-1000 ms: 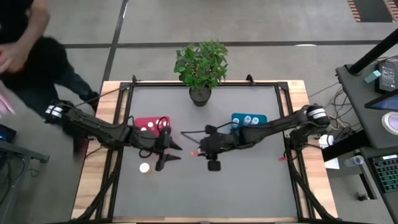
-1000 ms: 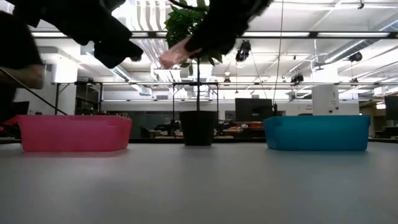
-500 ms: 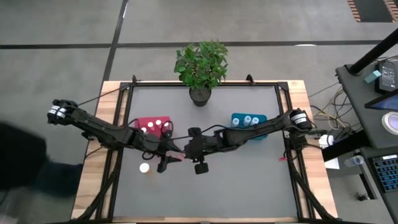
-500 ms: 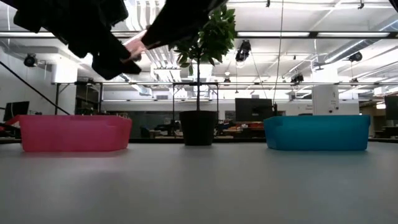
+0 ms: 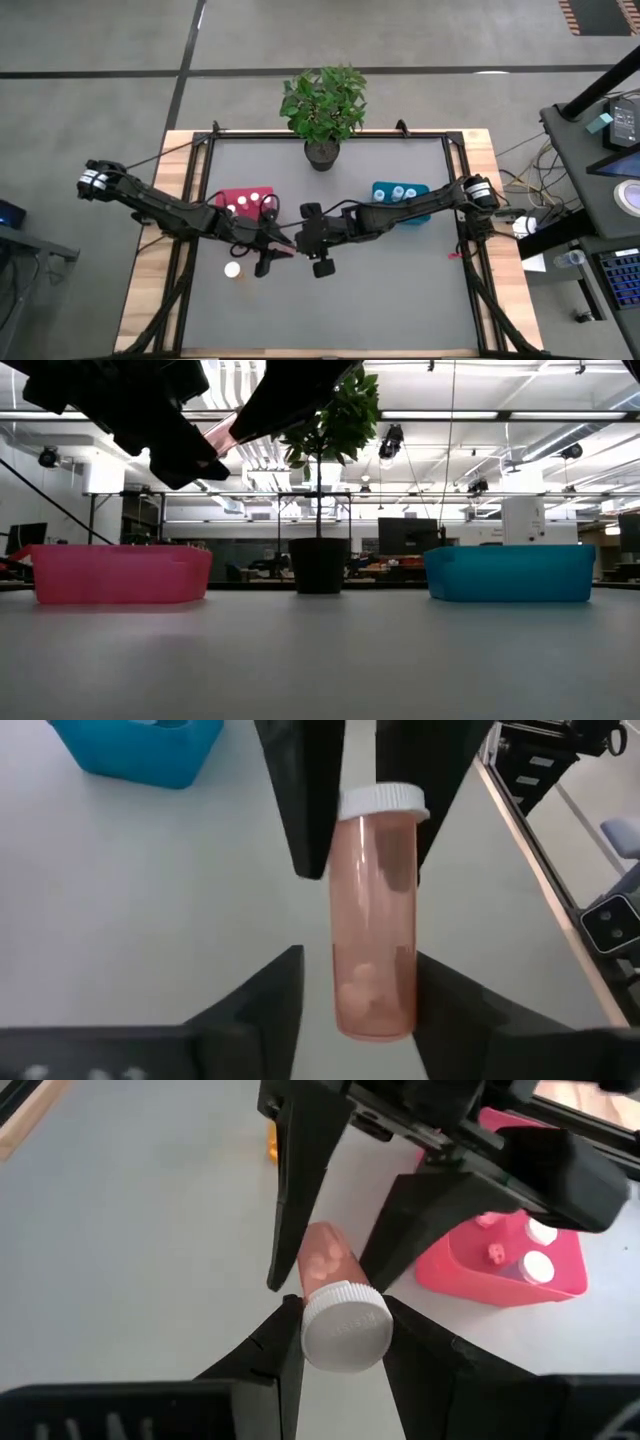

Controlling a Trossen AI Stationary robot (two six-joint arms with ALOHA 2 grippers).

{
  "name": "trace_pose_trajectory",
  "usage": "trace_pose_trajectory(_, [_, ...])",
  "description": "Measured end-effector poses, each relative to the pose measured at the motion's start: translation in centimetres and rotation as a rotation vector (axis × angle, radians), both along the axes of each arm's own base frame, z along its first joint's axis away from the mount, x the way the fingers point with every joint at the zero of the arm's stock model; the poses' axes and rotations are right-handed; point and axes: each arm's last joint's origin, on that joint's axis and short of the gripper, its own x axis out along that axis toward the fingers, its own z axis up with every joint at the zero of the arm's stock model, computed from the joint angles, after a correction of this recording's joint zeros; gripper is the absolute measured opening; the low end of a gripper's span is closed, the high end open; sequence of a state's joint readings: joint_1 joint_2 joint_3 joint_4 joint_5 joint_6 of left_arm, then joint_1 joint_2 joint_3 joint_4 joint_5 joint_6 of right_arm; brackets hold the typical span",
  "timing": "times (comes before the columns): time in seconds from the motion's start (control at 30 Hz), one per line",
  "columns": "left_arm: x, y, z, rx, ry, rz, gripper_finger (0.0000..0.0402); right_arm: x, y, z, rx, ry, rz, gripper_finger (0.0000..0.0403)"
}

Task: Pick and place medicine bottles into bin by pill shape (circle, oval)
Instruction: Put the orange table bottle into the red bin

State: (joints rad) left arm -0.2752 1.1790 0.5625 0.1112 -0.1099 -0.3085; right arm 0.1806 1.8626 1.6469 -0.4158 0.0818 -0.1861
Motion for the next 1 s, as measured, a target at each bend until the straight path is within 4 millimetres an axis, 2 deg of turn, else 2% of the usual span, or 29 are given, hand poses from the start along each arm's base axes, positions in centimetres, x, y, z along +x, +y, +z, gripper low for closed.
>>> trace_pose_trajectory(0.13, [0.0, 0.0, 0.0, 0.001, 0.001, 0.001, 0.0083, 0.0, -0.1, 0.0, -0.004, 0.0, -0.004, 0.0107])
trace_pose_trajectory(0.2, [0.0, 0.0, 0.0, 0.004, 0.0, -0.001, 0.0069, 0.0, -0.1, 0.0, -0.003, -0.001, -0.006, 0.0107])
trace_pose_trajectory(0.3, [0.0, 0.0, 0.0, 0.009, 0.0, -0.003, 0.0069, 0.1, -0.2, 0.0, 0.011, -0.004, -0.015, 0.0115])
trace_pose_trajectory(0.47, [0.0, 0.0, 0.2, 0.028, -0.021, -0.008, 0.0069, 0.1, -0.2, 0.3, 0.016, -0.019, -0.012, 0.0157])
trace_pose_trajectory(0.63, [0.2, 0.0, 0.6, 0.069, -0.073, -0.016, 0.0072, -0.6, -0.3, 1.9, 0.02, -0.05, -0.009, 0.0194])
trace_pose_trajectory(0.8, [0.4, -0.2, 1.1, 0.095, -0.151, -0.035, 0.0074, -2.4, 0.1, 4.0, 0.032, -0.098, 0.003, 0.0199])
trace_pose_trajectory(1.0, [0.6, -0.5, 1.7, 0.138, -0.229, -0.068, 0.0075, -4.3, 1.2, 4.8, 0.055, -0.146, 0.028, 0.019])
